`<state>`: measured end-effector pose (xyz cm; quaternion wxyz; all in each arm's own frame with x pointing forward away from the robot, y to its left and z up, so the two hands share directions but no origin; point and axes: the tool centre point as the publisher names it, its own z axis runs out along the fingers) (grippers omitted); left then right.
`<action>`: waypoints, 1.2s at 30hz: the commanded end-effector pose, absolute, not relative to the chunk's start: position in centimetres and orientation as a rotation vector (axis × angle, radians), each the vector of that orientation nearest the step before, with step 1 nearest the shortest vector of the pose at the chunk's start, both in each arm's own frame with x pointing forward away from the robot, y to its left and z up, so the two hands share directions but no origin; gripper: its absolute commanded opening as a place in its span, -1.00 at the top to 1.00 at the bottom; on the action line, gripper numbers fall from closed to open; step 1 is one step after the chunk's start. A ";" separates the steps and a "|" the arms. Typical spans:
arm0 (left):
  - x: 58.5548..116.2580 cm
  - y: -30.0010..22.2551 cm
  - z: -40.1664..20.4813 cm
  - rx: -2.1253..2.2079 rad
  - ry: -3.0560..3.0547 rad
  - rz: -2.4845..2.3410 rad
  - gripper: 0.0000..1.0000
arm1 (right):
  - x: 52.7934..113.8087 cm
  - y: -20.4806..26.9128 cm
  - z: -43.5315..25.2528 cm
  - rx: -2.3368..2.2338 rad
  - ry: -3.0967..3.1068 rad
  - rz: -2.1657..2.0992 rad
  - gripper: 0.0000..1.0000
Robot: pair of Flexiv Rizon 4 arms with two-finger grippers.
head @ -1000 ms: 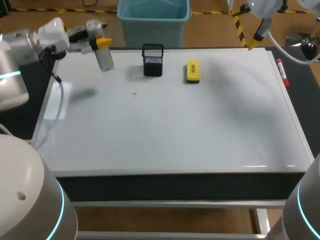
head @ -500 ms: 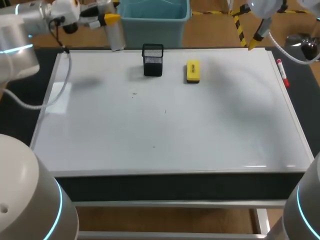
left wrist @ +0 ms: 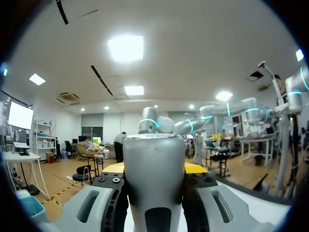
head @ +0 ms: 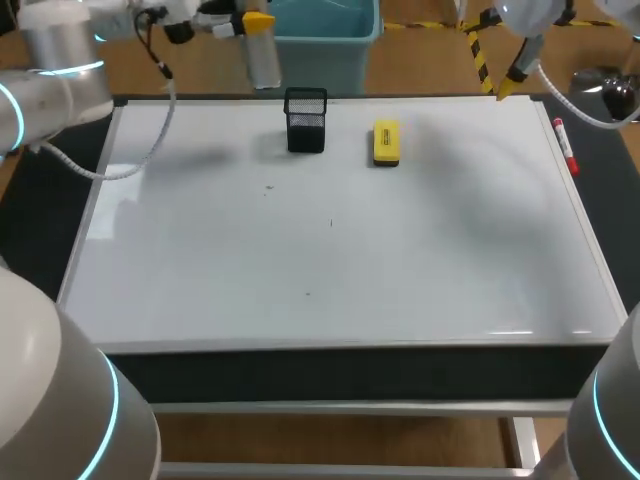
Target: Pick up the inspection probe, press it on each red-marked spot on the whiteboard one by one, put down the probe, pick up the eraser, and wipe off all the red marks.
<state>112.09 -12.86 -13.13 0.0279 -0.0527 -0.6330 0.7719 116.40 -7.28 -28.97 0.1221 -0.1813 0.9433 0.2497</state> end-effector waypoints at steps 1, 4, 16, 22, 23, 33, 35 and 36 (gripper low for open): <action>112.8 -14.1 -13.6 -0.338 -1.879 2.279 1.00 | 116.4 -7.3 -28.9 -0.532 2.757 0.724 -1.00; 112.8 -14.6 -13.9 -0.328 -1.880 2.274 1.00 | 116.4 -7.3 -28.9 -0.532 2.757 0.724 -1.00; 113.3 -16.3 -14.0 -0.288 -1.919 2.277 1.00 | 116.4 -7.3 -28.9 -0.532 2.757 0.724 -1.00; 113.4 -17.2 -14.4 -0.266 -1.912 2.284 1.00 | 116.4 -7.3 -28.9 -0.532 2.757 0.724 -1.00; 113.4 -17.4 -14.5 -0.263 -1.912 2.284 1.00 | 116.4 -7.3 -28.9 -0.532 2.757 0.724 -1.00; 112.6 -18.5 -15.0 -0.247 -1.903 2.287 1.00 | 116.4 -7.3 -28.9 -0.532 2.757 0.724 -1.00; 112.3 -18.6 -15.1 -0.243 -1.905 2.289 1.00 | 116.4 -7.3 -28.9 -0.532 2.757 0.724 -1.00; 112.3 -18.7 -15.1 -0.241 -1.904 2.290 1.00 | 116.4 -7.3 -28.9 -0.532 2.757 0.724 -1.00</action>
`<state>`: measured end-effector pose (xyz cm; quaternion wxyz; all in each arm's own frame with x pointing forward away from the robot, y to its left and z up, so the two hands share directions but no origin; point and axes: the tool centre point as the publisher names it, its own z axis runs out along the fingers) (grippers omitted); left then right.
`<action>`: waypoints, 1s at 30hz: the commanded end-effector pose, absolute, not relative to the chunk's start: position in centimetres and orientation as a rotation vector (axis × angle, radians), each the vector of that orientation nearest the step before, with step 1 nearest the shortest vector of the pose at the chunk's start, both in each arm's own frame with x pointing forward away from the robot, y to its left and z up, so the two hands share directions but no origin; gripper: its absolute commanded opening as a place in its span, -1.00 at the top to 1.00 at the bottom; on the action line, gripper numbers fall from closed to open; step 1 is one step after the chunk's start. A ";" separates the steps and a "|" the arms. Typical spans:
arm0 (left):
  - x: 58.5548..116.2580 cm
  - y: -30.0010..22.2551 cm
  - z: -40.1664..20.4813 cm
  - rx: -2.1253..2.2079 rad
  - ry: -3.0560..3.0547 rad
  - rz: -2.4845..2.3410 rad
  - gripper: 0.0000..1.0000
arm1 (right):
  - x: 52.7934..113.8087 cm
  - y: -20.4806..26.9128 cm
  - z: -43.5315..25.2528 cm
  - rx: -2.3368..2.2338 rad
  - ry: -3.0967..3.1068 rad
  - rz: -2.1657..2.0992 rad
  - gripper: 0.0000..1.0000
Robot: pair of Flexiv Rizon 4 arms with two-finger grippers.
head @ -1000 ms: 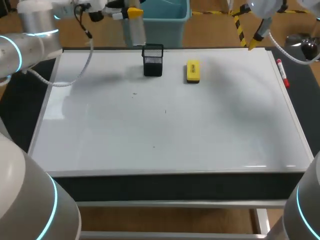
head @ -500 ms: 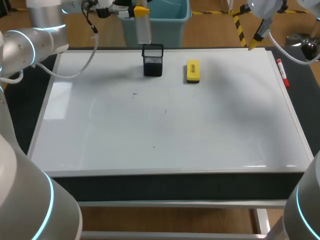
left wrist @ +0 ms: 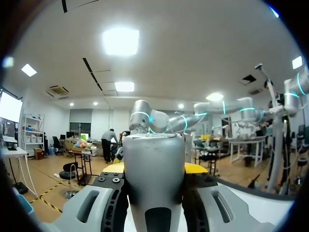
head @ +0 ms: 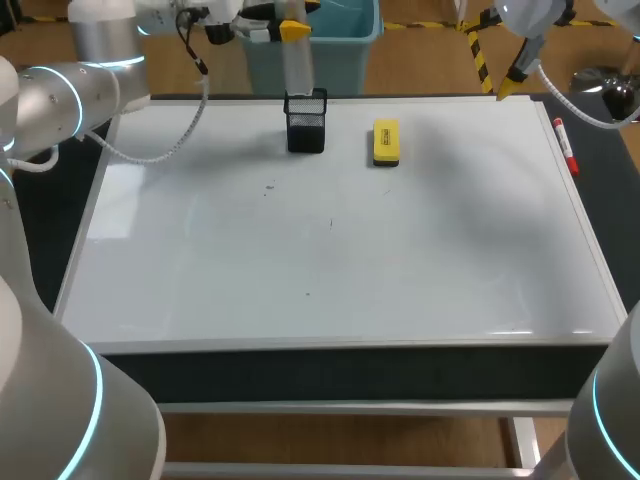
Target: Pick up the inspection probe, press it on each red-marked spot on the whiteboard one by one, put down the probe, pick up the eraser, and wipe off all the red marks.
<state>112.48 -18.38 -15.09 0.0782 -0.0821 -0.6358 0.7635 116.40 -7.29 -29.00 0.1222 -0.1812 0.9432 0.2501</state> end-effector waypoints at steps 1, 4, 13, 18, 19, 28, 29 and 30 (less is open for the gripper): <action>112.2 -18.7 -15.3 -0.239 -1.903 2.290 1.00 | 116.4 -7.3 -28.9 -0.532 2.757 0.724 -1.00; 112.1 -18.9 -15.6 -0.231 -1.908 2.286 1.00 | 116.4 -7.3 -28.9 -0.532 2.757 0.724 -1.00; 112.0 -19.1 -16.3 -0.219 -1.919 2.280 1.00 | 116.4 -7.3 -28.9 -0.532 2.757 0.724 -1.00; 112.3 -19.2 -17.4 -0.209 -1.947 2.264 1.00 | 116.4 -7.3 -28.9 -0.532 2.757 0.724 -1.00; 112.3 -19.2 -17.6 -0.206 -1.947 2.265 1.00 | 116.4 -7.3 -28.9 -0.532 2.757 0.724 -1.00; 112.6 -19.4 -18.8 -0.225 -1.944 2.276 1.00 | 116.4 -7.3 -28.9 -0.532 2.757 0.724 -1.00; 112.7 -19.4 -19.0 -0.224 -1.944 2.275 1.00 | 116.4 -7.3 -28.9 -0.532 2.757 0.724 -1.00; 112.7 -19.4 -19.2 -0.227 -1.944 2.273 1.00 | 116.4 -7.3 -28.9 -0.532 2.757 0.724 -1.00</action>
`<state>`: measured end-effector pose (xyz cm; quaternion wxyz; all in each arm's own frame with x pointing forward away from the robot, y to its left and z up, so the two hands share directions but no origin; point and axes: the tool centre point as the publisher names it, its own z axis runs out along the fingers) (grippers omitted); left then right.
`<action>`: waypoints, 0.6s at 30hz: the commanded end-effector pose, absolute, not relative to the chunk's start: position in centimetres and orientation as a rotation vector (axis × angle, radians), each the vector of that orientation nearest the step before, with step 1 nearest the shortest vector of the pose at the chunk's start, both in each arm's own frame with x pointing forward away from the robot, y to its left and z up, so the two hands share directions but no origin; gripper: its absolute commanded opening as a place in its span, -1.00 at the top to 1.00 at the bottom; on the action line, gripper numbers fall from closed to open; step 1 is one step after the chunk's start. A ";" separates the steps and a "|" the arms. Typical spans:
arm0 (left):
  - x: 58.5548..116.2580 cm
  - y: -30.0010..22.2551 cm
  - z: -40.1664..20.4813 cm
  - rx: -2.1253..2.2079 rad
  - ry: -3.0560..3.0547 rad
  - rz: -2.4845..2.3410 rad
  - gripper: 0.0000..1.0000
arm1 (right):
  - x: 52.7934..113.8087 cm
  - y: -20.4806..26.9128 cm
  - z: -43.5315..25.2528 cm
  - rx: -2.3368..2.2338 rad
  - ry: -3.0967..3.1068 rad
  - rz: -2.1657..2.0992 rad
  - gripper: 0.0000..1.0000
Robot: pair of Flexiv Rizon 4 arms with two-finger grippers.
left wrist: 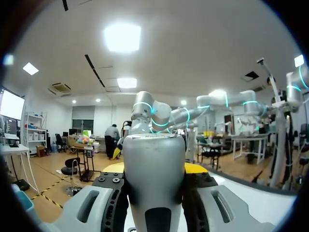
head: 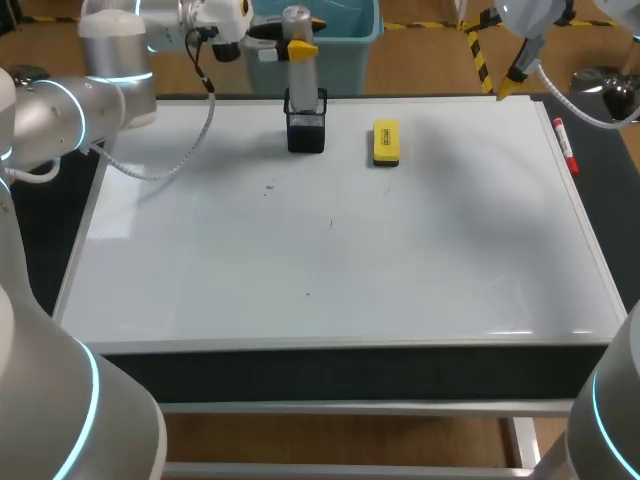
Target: Pick up the inspection probe, press it on each red-marked spot on the whiteboard one by one, put down the probe, pick up the eraser, and wipe off all the red marks.
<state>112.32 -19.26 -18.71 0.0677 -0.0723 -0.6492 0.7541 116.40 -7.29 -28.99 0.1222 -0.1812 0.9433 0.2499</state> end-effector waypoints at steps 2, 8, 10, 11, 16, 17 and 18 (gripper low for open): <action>112.8 -19.6 -19.7 -0.233 -1.947 2.264 1.00 | 116.4 -7.3 -28.9 -0.532 2.757 0.724 -1.00; 113.0 -19.6 -20.8 -0.301 -1.930 2.258 1.00 | 116.4 -7.3 -28.9 -0.532 2.757 0.724 -1.00; 113.1 -19.6 -21.4 -0.308 -1.936 2.252 1.00 | 116.4 -7.3 -28.9 -0.532 2.757 0.724 -1.00; 113.2 -19.6 -21.5 -0.310 -1.930 2.254 1.00 | 116.4 -7.3 -28.9 -0.532 2.757 0.724 -1.00; 113.6 -19.4 -22.8 -0.311 -1.907 2.253 1.00 | 116.4 -7.3 -28.9 -0.532 2.757 0.724 -1.00; 113.7 -19.4 -23.1 -0.305 -1.883 2.256 1.00 | 116.4 -7.3 -28.9 -0.532 2.757 0.724 -1.00; 113.8 -19.4 -23.3 -0.295 -1.891 2.251 1.00 | 116.4 -7.3 -28.9 -0.532 2.757 0.724 -1.00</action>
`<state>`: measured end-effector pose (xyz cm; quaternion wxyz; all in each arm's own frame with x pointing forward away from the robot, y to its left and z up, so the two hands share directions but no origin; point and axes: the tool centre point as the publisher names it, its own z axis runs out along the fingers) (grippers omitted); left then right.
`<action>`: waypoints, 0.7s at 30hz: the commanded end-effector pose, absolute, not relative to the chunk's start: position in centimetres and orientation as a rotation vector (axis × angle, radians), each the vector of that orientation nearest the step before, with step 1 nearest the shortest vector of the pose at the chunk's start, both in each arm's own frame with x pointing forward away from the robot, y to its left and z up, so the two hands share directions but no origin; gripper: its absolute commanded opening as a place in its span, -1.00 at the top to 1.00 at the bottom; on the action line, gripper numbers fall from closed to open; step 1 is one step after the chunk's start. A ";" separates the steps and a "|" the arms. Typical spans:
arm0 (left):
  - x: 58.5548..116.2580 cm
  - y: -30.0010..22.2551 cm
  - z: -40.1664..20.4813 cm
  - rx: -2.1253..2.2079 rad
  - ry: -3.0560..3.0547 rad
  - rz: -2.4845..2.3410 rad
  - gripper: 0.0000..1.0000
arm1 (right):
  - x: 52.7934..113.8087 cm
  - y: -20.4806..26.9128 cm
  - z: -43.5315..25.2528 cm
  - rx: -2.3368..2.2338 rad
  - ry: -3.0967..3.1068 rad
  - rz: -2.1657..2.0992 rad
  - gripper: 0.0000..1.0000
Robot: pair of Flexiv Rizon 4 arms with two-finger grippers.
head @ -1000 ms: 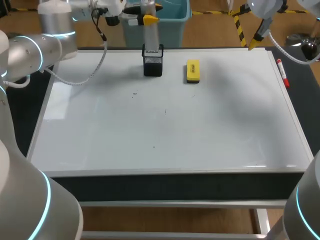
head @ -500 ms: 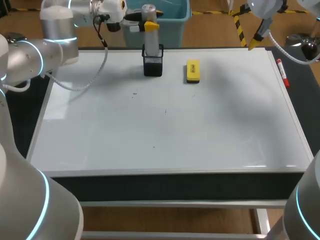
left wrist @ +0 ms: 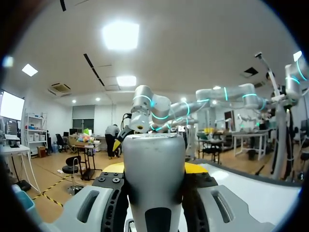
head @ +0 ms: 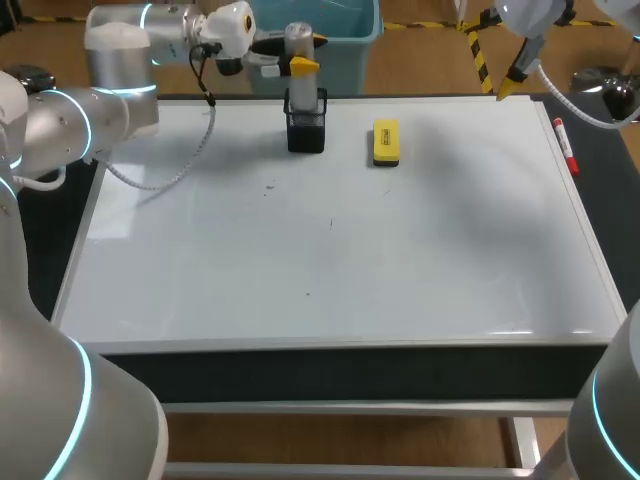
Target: Pick up the inspection probe, press it on each red-marked spot on the whiteboard one by one, put down the probe, pick up the eraser, and wipe off all the red marks.
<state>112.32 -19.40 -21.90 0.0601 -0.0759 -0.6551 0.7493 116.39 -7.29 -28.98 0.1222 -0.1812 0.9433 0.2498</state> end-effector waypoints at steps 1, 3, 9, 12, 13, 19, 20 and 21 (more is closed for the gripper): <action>113.9 -19.4 -23.5 -0.295 -1.888 2.250 1.00 | 116.4 -7.3 -28.9 -0.532 2.757 0.724 -1.00; 114.0 -19.4 -23.9 -0.284 -1.861 2.259 1.00 | 116.4 -7.3 -28.9 -0.532 2.757 0.724 -1.00; 114.4 -19.6 -25.3 -0.286 -1.822 2.254 1.00 | 116.4 -7.3 -28.9 -0.532 2.757 0.724 -1.00; 114.7 -19.7 -26.0 -0.274 -1.797 2.255 1.00 | 116.4 -7.3 -28.9 -0.532 2.757 0.724 -1.00; 114.8 -19.7 -26.1 -0.271 -1.804 2.251 1.00 | 116.4 -7.3 -28.9 -0.532 2.757 0.724 -1.00; 115.0 -19.6 -26.8 -0.254 -1.807 2.241 1.00 | 116.4 -7.3 -28.9 -0.532 2.757 0.724 -1.00; 115.1 -19.6 -26.9 -0.253 -1.812 2.237 1.00 | 116.4 -7.3 -28.9 -0.532 2.757 0.724 -1.00; 115.1 -19.6 -26.9 -0.252 -1.813 2.236 1.00 | 116.4 -7.3 -28.9 -0.532 2.757 0.724 -1.00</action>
